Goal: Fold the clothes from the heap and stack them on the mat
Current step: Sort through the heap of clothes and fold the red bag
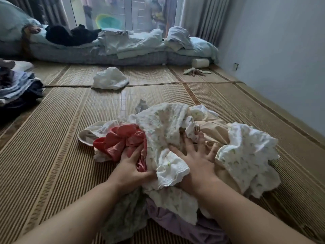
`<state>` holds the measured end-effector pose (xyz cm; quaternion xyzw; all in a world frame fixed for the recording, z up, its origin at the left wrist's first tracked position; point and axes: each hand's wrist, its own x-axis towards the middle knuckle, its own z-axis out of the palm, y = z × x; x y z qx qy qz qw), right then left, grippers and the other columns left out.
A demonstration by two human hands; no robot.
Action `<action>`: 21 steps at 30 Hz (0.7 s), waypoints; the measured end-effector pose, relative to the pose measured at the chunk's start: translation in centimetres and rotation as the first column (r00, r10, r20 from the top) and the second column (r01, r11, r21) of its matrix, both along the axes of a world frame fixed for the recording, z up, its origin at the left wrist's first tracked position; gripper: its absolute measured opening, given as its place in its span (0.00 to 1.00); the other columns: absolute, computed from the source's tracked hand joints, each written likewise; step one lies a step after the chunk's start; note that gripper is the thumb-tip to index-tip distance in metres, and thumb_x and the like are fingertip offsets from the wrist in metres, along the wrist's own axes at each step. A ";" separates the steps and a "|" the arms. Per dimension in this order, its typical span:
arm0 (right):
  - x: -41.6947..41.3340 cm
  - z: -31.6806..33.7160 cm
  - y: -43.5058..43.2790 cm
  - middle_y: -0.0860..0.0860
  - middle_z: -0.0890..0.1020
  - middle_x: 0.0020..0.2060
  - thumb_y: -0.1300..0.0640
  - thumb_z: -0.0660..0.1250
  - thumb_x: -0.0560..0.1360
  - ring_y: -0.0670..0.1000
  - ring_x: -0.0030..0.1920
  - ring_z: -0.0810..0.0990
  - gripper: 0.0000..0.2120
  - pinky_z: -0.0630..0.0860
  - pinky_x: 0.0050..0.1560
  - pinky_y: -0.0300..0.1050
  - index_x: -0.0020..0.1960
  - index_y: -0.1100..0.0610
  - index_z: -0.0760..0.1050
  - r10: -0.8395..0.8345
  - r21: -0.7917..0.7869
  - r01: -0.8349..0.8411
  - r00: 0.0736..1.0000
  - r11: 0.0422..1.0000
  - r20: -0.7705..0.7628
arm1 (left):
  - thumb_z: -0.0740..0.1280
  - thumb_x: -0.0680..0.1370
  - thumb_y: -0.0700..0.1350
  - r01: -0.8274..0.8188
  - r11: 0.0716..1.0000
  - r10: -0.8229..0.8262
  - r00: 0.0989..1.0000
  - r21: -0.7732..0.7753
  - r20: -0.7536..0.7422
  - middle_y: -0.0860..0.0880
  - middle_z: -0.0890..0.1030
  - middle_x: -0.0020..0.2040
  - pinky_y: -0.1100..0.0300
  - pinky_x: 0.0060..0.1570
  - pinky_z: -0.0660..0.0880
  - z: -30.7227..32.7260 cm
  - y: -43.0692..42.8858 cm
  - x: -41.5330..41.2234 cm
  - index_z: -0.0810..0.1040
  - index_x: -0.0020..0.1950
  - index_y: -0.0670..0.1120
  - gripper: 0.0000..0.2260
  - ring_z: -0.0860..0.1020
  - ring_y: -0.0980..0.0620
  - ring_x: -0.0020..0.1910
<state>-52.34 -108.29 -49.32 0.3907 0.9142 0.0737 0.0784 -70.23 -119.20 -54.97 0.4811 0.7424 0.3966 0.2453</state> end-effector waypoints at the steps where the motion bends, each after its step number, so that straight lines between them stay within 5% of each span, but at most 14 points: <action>1: 1.1 0.3 0.7 0.54 0.28 0.73 0.30 0.59 0.71 0.69 0.69 0.24 0.41 0.26 0.56 0.77 0.74 0.34 0.37 -0.028 0.003 0.028 1.000 1.000 0.004 | 0.69 0.53 0.77 0.014 1.000 -0.014 1.000 -0.020 -0.006 0.54 0.55 0.74 0.62 0.70 0.59 0.2 0.9 0.8 0.58 0.71 0.71 0.48 0.63 0.53 0.71; 8: 8.4 1.3 7.3 0.52 0.33 0.76 0.29 0.58 0.71 0.67 0.73 0.32 0.41 0.44 0.69 0.71 0.74 0.34 0.37 -0.173 -0.089 0.173 0.985 0.981 0.009 | 0.68 0.52 0.76 0.092 0.983 -0.102 0.993 -0.157 -0.059 0.46 0.53 0.75 0.56 0.73 0.60 1.6 8.1 7.8 0.54 0.72 0.71 0.50 0.60 0.45 0.74; 14: 14.6 1.1 13.4 0.48 0.33 0.76 0.32 0.58 0.74 0.62 0.75 0.32 0.39 0.45 0.72 0.66 0.74 0.35 0.35 -0.192 -0.078 0.187 0.980 0.979 -0.055 | 0.66 0.52 0.77 0.092 0.981 -0.105 0.992 -0.173 -0.071 0.43 0.52 0.76 0.62 0.69 0.56 2.0 14.5 14.3 0.51 0.72 0.72 0.51 0.59 0.43 0.74; 21: 21.2 0.9 17.7 0.47 0.34 0.76 0.27 0.57 0.69 0.58 0.76 0.35 0.44 0.38 0.71 0.66 0.70 0.32 0.27 -0.163 -0.051 0.156 0.959 0.986 -0.230 | 0.67 0.51 0.77 0.111 0.977 -0.124 0.990 -0.183 -0.062 0.43 0.52 0.76 0.58 0.71 0.63 2.5 20.6 19.3 0.48 0.70 0.74 0.50 0.65 0.43 0.71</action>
